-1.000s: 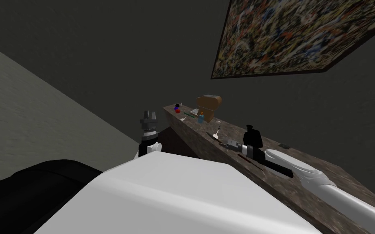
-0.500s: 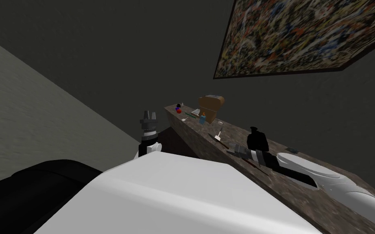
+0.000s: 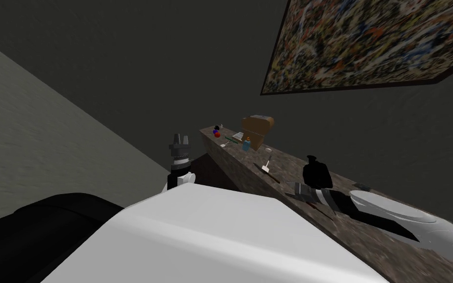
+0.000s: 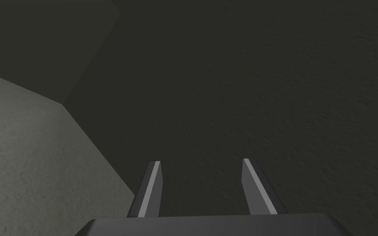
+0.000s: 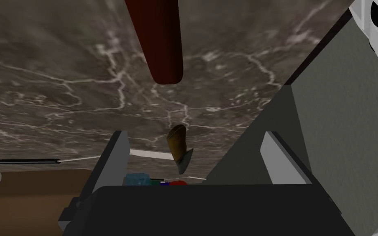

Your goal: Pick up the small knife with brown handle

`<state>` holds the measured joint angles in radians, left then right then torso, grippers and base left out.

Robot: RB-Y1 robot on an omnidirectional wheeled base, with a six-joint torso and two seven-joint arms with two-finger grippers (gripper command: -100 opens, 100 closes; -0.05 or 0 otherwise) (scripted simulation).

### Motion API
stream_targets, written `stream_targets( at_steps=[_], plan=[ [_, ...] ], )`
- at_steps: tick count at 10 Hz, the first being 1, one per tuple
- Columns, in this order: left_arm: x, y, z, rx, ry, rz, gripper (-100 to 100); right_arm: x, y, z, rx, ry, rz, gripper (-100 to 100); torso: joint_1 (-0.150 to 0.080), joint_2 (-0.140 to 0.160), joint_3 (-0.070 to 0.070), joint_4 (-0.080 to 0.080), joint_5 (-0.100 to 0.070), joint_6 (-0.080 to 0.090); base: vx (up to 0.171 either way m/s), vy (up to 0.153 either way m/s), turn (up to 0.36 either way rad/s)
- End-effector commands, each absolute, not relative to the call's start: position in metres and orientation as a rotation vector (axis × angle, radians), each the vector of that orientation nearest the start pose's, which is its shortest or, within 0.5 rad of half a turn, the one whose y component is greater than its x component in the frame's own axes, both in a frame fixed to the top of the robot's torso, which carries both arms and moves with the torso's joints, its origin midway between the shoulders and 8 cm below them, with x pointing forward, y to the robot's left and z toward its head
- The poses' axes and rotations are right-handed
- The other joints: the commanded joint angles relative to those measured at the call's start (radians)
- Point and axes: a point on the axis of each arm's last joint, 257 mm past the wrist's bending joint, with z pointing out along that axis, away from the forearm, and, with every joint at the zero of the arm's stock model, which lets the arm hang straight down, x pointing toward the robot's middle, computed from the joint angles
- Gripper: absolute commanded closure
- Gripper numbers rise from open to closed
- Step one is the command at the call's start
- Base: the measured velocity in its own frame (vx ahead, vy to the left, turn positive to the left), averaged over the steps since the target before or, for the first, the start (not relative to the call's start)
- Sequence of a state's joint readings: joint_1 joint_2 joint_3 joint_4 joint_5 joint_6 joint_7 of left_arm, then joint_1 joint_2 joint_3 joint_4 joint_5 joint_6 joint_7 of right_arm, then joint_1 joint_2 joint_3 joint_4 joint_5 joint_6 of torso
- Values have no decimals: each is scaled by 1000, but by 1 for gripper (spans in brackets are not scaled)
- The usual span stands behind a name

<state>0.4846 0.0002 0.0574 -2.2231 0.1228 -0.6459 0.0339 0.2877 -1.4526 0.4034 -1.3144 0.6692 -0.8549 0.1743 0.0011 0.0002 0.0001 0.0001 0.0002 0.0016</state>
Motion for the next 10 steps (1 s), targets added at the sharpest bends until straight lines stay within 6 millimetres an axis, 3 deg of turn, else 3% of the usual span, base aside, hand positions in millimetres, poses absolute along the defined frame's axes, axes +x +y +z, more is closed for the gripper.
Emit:
stream_targets(
  at_steps=[1,2,3,6,7,10],
  plan=[
    [323,312,32,-652,445,-1371,0,242,-510,-338,-1066,2414,310,-100,0,0,0,0,0,0,10,15,38],
    [323,312,32,-652,445,-1371,0,223,-533,-341,-1105,2475,274,-100,0,0,0,0,0,0,25,22,63],
    [323,312,32,-652,445,-1371,0,223,-535,-340,-1108,2477,270,-100,0,0,0,0,0,0,25,20,22],
    [323,312,32,-652,445,-1371,0,174,-596,-334,-1212,2633,169,-100,1,0,0,0,0,0,22,26,40],
    [323,312,32,-652,445,-1371,0,174,-596,-334,-1212,2633,169,-100,1,0,0,0,0,0,20,13,12],
    [323,312,32,-652,445,-1371,0,145,-629,-325,-1271,2724,115,-100,0,0,0,0,0,0,16,11,27]
  ],
)
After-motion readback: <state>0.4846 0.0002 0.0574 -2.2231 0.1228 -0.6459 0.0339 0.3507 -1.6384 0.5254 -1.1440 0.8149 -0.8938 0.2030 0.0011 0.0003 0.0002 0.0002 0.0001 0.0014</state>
